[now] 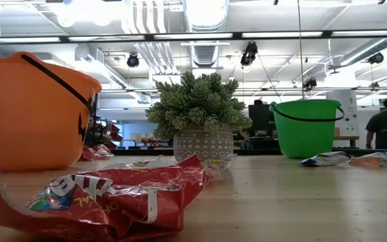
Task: Sort candy
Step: Put the white chocolate into the white bucket
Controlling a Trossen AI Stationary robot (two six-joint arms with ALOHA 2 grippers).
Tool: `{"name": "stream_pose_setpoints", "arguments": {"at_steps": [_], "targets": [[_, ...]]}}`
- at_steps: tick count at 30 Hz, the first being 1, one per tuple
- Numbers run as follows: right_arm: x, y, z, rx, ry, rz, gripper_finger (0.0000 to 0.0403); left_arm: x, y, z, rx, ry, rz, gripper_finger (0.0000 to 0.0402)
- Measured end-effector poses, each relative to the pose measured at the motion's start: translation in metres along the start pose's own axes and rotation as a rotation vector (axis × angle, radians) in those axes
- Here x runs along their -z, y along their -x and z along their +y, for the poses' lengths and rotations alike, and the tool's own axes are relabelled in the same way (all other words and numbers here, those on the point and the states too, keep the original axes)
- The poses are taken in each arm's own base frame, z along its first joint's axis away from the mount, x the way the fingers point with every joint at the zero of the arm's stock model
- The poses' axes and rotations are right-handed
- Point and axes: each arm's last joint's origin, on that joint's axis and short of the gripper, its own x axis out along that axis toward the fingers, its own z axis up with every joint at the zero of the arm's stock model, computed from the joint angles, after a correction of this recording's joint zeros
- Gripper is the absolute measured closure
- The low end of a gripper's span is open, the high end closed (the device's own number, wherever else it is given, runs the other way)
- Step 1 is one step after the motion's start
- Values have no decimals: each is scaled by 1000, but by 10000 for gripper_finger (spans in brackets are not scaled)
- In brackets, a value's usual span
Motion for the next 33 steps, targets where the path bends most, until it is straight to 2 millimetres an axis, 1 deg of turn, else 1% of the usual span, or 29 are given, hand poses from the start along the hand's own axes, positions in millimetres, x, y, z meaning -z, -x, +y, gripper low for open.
{"name": "stream_pose_setpoints", "arguments": {"at_steps": [2,10,12,16,22,26,30,33], "targets": [[0,0,0,-2,0,1,390,0,-5,-1,2,-17,-7,246],[-1,-1,0,-18,-11,-12,390,-3,-22,2,-3,6,-50,246],[-1,-2,0,-19,-10,-10,390,-3,-25,4,-15,7,-49,246],[0,-2,0,-19,-8,-6,390,-3,-31,7,15,10,-37,246],[0,-2,1,-21,-8,-6,390,-7,-40,9,28,11,-71,246],[0,-2,1,-21,-8,-5,390,-5,-47,11,45,8,-54,248],[0,-2,1,-21,-8,-6,390,-3,-51,11,72,5,-34,263],[0,-2,1,-22,-9,-6,390,-3,-50,10,103,-8,-27,293]]}}
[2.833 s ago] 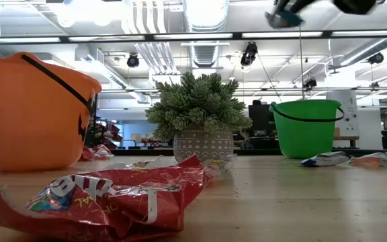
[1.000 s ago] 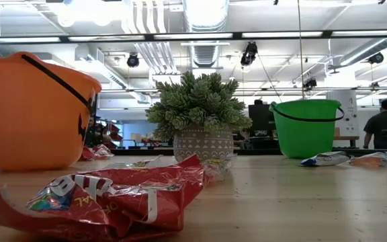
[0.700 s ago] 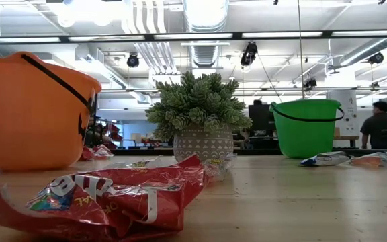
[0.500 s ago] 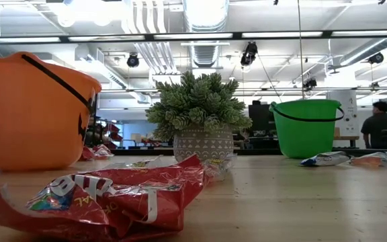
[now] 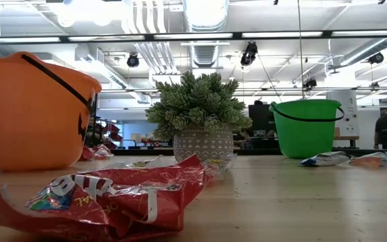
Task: Sort candy
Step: Put the white chocolate into the white bucket
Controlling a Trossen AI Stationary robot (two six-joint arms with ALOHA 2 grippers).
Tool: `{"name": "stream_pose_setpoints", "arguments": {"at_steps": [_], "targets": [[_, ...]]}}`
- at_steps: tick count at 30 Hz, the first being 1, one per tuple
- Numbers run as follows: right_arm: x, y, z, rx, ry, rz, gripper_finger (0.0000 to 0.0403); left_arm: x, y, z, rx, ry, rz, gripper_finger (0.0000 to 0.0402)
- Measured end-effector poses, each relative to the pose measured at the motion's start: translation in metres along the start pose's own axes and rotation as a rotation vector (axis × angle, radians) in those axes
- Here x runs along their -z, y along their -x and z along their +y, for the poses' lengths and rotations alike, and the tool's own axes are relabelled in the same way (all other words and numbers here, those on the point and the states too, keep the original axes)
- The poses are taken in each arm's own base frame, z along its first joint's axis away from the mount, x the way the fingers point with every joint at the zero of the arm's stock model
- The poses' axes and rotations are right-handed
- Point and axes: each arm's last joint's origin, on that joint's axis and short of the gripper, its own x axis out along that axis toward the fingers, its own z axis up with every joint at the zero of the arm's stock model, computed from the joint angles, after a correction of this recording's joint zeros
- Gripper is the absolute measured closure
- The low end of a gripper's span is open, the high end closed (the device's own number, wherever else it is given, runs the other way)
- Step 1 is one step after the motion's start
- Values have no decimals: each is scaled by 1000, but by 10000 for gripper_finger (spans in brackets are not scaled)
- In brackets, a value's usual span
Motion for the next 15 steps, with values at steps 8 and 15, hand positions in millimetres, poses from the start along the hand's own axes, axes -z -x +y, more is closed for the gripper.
{"name": "stream_pose_setpoints", "arguments": {"at_steps": [8,15], "targets": [[0,0,0,-4,-2,-1,390,-2,3,0,9,-13,-8,389],[0,1,1,-47,-2,15,375,-2,3,0,11,-14,-9,390]]}}
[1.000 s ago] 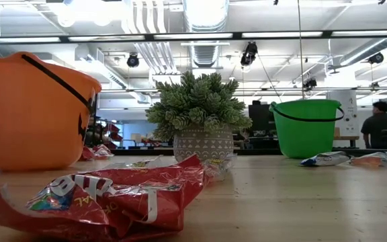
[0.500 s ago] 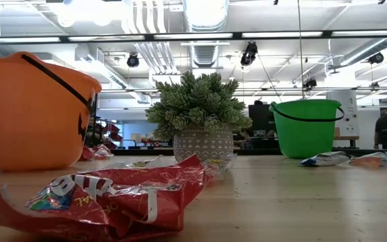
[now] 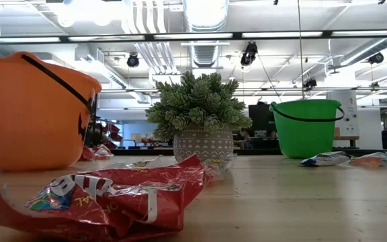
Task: Sort candy
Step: Put the white chocolate into the white bucket
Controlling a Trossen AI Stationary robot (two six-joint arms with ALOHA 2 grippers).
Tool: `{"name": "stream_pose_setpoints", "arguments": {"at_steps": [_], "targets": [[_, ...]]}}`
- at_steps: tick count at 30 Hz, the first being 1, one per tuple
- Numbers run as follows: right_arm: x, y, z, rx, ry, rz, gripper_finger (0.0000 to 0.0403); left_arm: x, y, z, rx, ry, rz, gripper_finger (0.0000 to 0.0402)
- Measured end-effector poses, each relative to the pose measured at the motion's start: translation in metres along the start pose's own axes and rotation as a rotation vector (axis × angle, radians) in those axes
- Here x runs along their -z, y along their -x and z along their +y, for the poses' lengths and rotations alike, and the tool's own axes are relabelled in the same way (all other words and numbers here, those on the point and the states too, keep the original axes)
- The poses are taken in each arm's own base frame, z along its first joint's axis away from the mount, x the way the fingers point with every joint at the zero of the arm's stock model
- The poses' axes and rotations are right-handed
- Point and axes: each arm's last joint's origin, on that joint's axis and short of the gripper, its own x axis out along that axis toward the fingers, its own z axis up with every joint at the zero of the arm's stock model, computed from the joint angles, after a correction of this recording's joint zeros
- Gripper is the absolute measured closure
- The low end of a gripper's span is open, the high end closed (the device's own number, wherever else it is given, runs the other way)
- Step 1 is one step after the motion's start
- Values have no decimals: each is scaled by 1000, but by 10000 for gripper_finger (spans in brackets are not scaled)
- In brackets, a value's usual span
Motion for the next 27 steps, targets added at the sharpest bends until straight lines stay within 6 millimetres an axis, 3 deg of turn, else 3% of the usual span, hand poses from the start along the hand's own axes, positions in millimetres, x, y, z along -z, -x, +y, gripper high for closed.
{"name": "stream_pose_setpoints", "arguments": {"at_steps": [8,13,20,27], "targets": [[0,0,0,-27,13,14,270,2,3,1,4,-9,37,393],[-3,3,0,-32,9,9,221,7,20,5,19,-32,154,394],[-16,15,-1,-35,-1,-15,205,14,63,11,161,-17,393,395],[-28,25,-2,-39,-17,-49,209,30,98,2,376,14,651,395]]}}
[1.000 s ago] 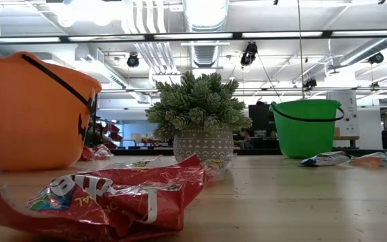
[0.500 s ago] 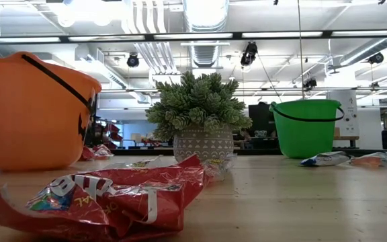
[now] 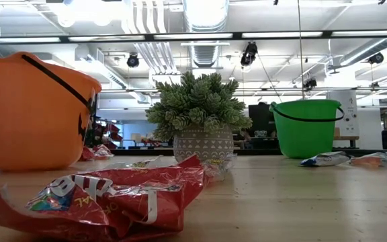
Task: Sort candy
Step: Put the white chocolate into the white bucket
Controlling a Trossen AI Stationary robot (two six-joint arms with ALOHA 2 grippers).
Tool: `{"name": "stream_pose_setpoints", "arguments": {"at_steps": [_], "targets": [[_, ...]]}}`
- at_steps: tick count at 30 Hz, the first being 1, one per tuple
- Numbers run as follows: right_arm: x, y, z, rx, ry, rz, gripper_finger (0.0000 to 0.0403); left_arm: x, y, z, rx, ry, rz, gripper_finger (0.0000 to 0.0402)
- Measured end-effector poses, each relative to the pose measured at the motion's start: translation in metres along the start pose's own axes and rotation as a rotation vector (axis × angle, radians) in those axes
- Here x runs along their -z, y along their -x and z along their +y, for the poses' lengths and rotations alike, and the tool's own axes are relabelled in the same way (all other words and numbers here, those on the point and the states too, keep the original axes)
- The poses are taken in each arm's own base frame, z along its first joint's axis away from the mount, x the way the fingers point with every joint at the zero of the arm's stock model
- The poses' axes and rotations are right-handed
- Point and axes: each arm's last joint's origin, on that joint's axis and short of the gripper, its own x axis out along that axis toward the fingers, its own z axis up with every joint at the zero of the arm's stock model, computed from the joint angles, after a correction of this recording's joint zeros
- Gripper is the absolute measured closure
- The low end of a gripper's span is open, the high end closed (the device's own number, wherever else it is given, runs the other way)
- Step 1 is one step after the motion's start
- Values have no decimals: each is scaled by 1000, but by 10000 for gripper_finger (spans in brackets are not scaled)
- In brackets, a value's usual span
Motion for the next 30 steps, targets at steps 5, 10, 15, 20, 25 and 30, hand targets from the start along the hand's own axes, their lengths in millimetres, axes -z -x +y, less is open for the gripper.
{"name": "stream_pose_setpoints", "arguments": {"at_steps": [5,10,15,20,25,30], "targets": [[-3,2,-2,65,-15,-32,209,22,3,-16,81,-35,109,394],[-5,3,-4,145,-18,-69,209,34,6,-34,164,-62,167,394],[-6,2,-6,150,-36,-74,209,49,7,-53,243,-88,257,394],[-7,2,-9,176,-109,-93,209,62,4,-72,280,-137,312,394],[-7,2,-8,173,-146,-96,209,71,2,-83,281,-177,333,394],[-7,2,-9,174,-149,-97,209,75,-1,-90,298,-193,356,393]]}}
